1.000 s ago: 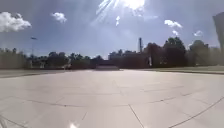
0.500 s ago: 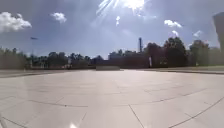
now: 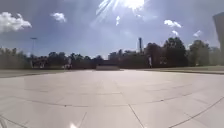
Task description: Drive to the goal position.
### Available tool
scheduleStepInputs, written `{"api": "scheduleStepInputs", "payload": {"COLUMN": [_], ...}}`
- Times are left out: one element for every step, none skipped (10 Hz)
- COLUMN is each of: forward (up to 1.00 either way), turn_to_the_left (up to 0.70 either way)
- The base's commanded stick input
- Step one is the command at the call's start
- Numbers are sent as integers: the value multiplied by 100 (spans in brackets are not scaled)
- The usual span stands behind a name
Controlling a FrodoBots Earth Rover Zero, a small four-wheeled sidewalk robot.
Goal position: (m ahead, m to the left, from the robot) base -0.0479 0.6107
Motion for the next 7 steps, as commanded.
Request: {"api": "scheduleStepInputs", "payload": {"forward": [5,5,4,5,5,5,4], "turn_to_the_left": [0,0,0,0,0,0,0]}}
